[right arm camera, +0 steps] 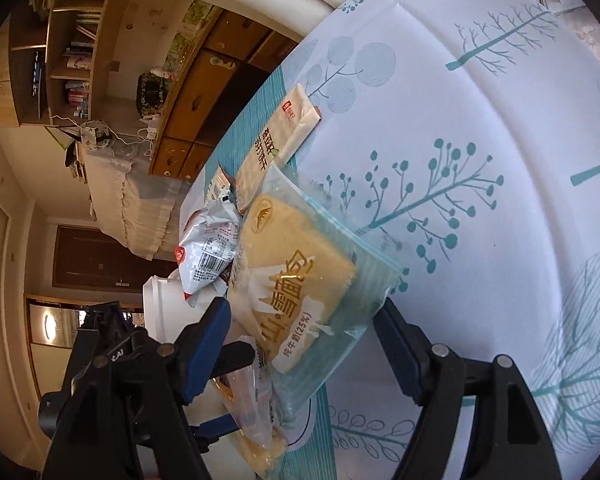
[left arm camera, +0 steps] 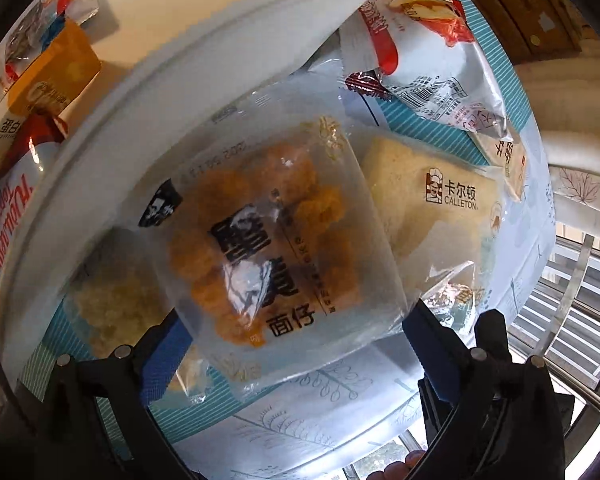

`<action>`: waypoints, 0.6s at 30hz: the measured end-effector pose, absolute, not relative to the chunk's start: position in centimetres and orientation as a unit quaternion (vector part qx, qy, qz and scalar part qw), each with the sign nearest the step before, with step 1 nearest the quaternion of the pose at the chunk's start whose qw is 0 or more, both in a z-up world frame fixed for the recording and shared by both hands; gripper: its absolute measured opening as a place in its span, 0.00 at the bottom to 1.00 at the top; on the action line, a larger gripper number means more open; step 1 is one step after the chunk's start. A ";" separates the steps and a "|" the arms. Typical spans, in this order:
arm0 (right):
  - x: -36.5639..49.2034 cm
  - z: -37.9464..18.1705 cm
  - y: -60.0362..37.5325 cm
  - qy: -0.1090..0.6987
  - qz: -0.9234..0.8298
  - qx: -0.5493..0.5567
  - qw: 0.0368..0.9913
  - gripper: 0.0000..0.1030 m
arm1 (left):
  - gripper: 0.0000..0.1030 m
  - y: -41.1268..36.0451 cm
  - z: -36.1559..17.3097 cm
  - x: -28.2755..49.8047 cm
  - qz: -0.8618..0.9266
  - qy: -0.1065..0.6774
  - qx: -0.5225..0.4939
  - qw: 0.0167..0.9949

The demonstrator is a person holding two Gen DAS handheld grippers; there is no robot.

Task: Organize snacks
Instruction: 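Grasp the orange-nugget packet with the left tool while the right tool grasps the bread packet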

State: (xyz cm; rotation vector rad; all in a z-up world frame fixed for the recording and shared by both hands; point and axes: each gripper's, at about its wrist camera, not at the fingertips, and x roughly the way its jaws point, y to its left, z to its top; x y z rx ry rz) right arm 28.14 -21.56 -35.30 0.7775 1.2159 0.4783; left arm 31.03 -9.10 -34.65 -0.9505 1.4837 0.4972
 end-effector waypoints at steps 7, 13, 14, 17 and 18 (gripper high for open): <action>28.4 -35.2 -21.5 0.548 0.212 0.345 0.732 0.66 | 0.98 -8.7 -35.7 31.4 0.225 0.644 -0.405 0.609; 27.9 -37.2 -23.7 0.556 0.168 0.395 0.712 0.12 | 0.91 -8.5 -36.2 31.8 0.229 0.639 -0.403 0.614; 27.8 -37.4 -23.9 0.553 0.166 0.407 0.708 0.11 | 0.89 -8.6 -36.2 31.8 0.229 0.638 -0.400 0.617; 27.4 -37.6 -24.0 0.547 0.159 0.417 0.708 0.10 | 0.83 -9.0 -35.9 31.8 0.226 0.638 -0.390 0.625; 27.4 -37.5 -24.0 0.546 0.157 0.418 0.709 0.10 | 0.80 -9.1 -35.9 31.8 0.223 0.637 -0.388 0.627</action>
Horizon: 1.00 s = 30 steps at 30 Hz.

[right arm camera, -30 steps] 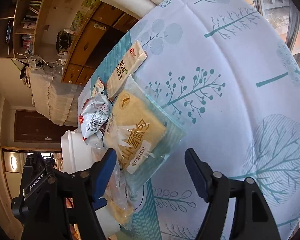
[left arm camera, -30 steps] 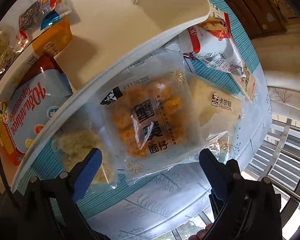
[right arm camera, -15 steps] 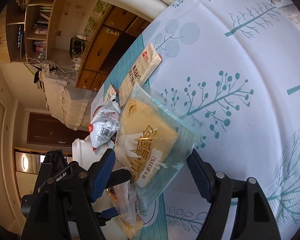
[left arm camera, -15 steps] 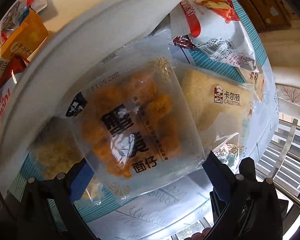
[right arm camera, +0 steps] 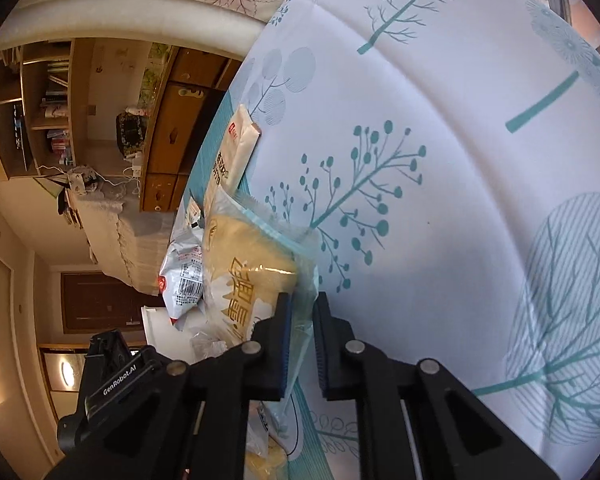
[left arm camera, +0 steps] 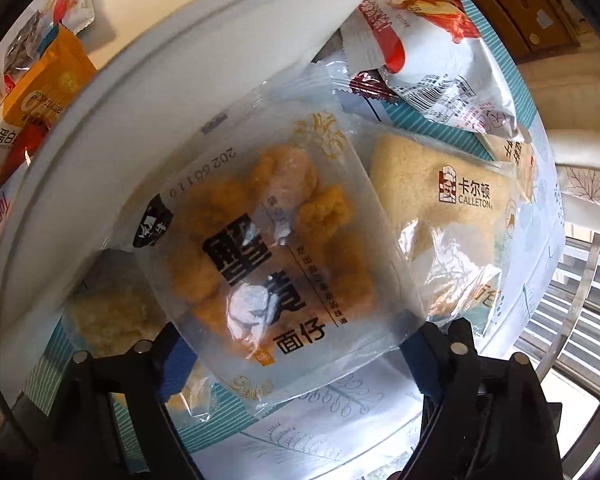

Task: Organize snacks
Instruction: 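Grasp the orange-nugget packet with the left tool while the right tool grasps the bread packet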

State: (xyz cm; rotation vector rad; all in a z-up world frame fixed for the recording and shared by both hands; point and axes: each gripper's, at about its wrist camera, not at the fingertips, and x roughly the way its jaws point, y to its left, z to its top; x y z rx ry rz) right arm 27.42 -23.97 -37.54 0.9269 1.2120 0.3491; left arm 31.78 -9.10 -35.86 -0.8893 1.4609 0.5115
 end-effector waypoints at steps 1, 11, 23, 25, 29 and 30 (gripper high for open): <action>27.3 -37.6 -23.9 0.545 0.156 0.419 0.709 0.10 | 0.78 -8.9 -35.7 31.9 0.223 0.639 -0.385 0.628; 26.6 -35.9 -23.7 0.536 0.164 0.414 0.717 0.05 | 0.62 -9.7 -35.2 30.6 0.226 0.653 -0.369 0.622; 24.0 -31.1 -24.8 0.497 0.165 0.402 0.751 0.03 | 0.61 -11.8 -33.4 29.1 0.195 0.675 -0.340 0.625; 23.5 -30.2 -24.8 0.488 0.166 0.399 0.759 0.03 | 0.61 -12.1 -32.8 28.9 0.186 0.676 -0.336 0.629; 22.4 -28.4 -24.8 0.472 0.167 0.391 0.773 0.03 | 0.61 -12.5 -31.5 28.4 0.168 0.675 -0.324 0.641; 22.2 -27.9 -24.8 0.468 0.168 0.388 0.776 0.03 | 0.61 -12.7 -31.1 28.3 0.163 0.675 -0.320 0.644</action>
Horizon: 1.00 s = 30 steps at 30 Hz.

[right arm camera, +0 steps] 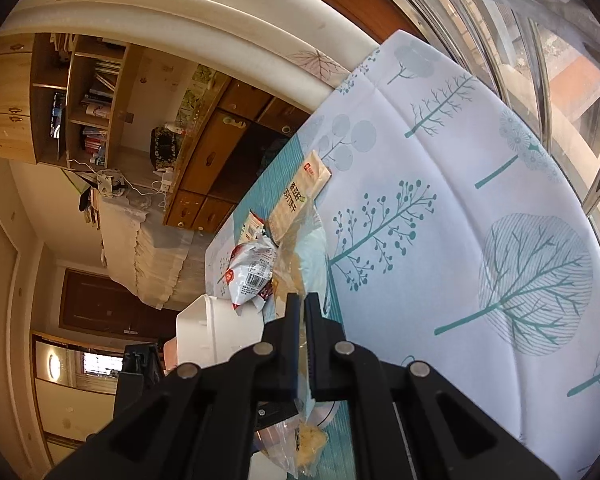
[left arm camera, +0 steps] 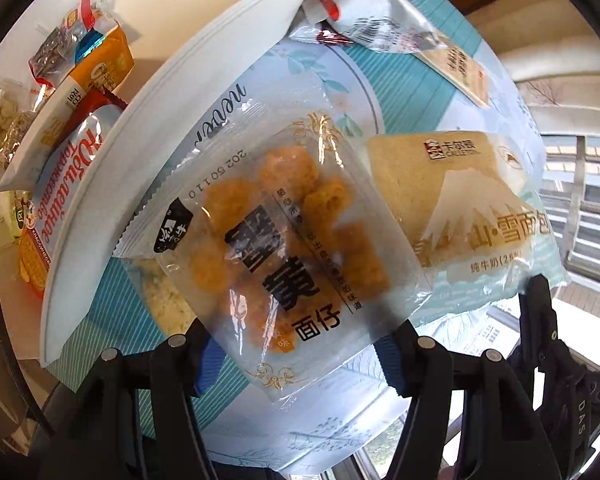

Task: Organize snacks
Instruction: 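Grasp the orange-nugget packet with the left tool while the right tool grasps the bread packet, then carry both packets over the white tray and open both tools to drop them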

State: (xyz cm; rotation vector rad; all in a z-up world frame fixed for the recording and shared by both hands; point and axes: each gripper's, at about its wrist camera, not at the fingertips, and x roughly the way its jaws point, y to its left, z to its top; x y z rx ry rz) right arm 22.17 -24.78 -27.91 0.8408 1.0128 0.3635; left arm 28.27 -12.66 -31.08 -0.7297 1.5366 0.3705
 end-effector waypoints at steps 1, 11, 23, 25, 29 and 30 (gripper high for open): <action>21.9 -27.4 -24.8 0.463 0.168 0.385 0.780 0.03 | 0.61 -12.7 -30.7 27.8 0.157 0.674 -0.316 0.649; 19.4 -23.2 -24.4 0.427 0.170 0.347 0.817 0.02 | 0.61 -12.0 -25.2 25.8 0.100 0.668 -0.267 0.687; 17.1 -18.1 -21.1 0.381 0.183 0.280 0.862 0.02 | 0.61 -11.5 -16.3 24.4 -0.005 0.602 -0.178 0.779; 16.7 -17.2 -20.4 0.371 0.186 0.273 0.868 0.02 | 0.61 -11.4 -15.1 23.8 -0.012 0.585 -0.156 0.796; 16.1 -15.5 -18.6 0.353 0.191 0.261 0.878 0.02 | 0.61 -10.2 -12.9 22.7 -0.015 0.548 -0.117 0.828; 15.9 -15.2 -18.0 0.348 0.193 0.259 0.880 0.02 | 0.61 -9.9 -12.5 22.4 -0.017 0.541 -0.111 0.833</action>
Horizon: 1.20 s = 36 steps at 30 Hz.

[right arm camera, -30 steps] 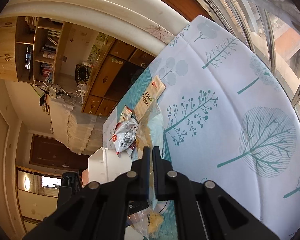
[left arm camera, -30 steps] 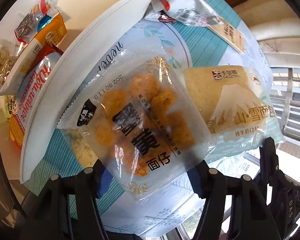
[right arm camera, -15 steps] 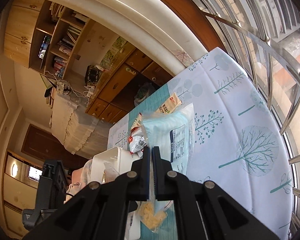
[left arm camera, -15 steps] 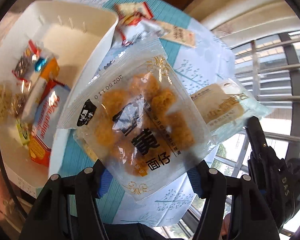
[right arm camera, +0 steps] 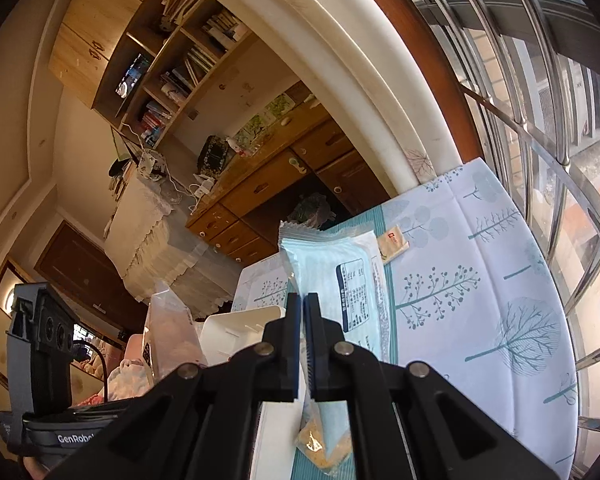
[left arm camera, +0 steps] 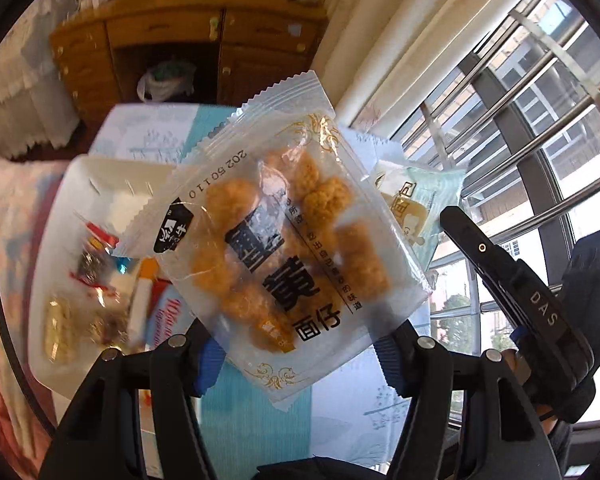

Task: Organize snacks
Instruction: 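Carry both packets over the white tray and open both tools to drop them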

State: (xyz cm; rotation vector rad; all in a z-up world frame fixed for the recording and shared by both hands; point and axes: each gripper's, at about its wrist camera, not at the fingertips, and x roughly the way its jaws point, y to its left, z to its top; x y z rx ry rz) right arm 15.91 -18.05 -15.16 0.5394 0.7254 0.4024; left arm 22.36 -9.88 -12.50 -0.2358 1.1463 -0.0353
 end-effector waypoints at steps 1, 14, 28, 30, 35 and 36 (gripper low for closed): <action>15.7 -14.8 -17.5 0.344 0.195 0.257 0.882 0.02 | 0.61 -9.5 -11.9 22.0 -0.019 0.534 -0.104 0.839; 14.0 -11.3 -10.5 0.287 0.205 0.244 0.903 0.02 | 0.61 -1.8 -8.3 18.1 -0.036 0.473 -0.070 0.877; 13.1 -10.9 -2.5 0.256 0.203 0.221 0.919 0.02 | 0.61 6.4 -9.4 15.4 -0.083 0.452 -0.037 0.887; 13.1 -11.2 -1.4 0.258 0.200 0.216 0.920 0.02 | 0.62 7.1 -9.8 15.4 -0.089 0.457 -0.032 0.885; 13.2 -12.4 1.2 0.271 0.195 0.203 0.921 0.02 | 0.63 8.6 -10.7 15.8 -0.102 0.468 -0.027 0.877; 13.1 -12.6 1.8 0.274 0.195 0.201 0.920 0.02 | 0.64 8.9 -10.8 15.9 -0.105 0.471 -0.027 0.876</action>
